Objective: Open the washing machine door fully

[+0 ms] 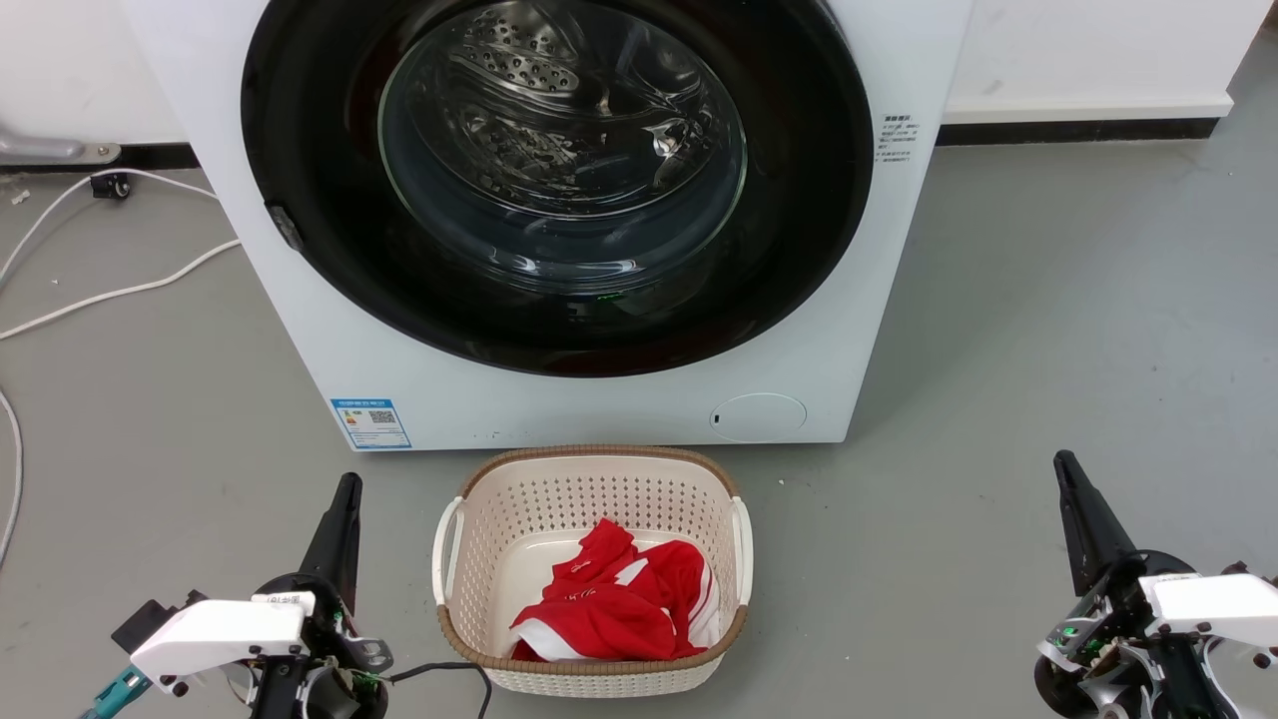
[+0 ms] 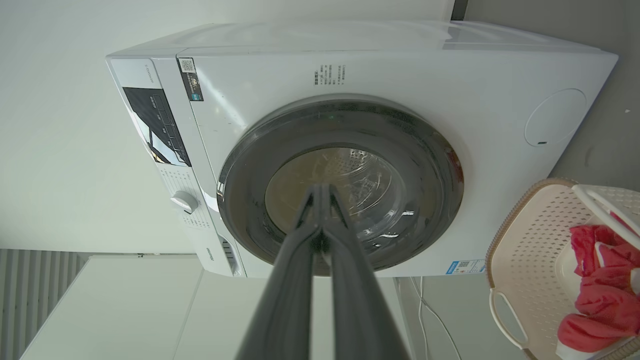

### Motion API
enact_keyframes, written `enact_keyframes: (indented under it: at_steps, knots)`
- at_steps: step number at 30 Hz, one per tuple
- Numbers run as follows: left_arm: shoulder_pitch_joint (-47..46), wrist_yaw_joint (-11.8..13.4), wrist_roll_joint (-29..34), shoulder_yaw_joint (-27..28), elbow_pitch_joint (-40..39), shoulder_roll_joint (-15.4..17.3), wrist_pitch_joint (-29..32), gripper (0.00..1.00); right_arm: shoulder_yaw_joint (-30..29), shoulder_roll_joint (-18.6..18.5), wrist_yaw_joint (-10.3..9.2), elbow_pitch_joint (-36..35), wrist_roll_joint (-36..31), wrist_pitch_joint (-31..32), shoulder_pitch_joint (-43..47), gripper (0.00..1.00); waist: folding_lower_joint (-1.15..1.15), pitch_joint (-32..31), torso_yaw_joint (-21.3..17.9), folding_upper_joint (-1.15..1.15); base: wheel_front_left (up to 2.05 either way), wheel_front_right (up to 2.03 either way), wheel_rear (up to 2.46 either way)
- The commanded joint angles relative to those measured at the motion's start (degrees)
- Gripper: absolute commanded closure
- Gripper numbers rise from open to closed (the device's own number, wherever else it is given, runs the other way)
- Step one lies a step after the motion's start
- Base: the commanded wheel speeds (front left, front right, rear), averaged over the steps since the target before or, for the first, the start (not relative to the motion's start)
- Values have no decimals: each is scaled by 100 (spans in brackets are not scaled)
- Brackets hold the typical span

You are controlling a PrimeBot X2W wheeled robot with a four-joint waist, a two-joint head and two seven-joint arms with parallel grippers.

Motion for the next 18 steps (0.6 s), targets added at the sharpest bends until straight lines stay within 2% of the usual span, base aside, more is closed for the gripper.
enact_keyframes:
  at_steps: [1,18]
  knots:
    - [-43,-16,17,5,4,2,19,100,-16,10,0,10,-16,4,-72,100,0,0,0,0,0,0,0]
    - [-45,-16,40,26,5,-13,30,100,-40,27,0,11,-39,32,-74,100,0,0,0,0,0,0,0]
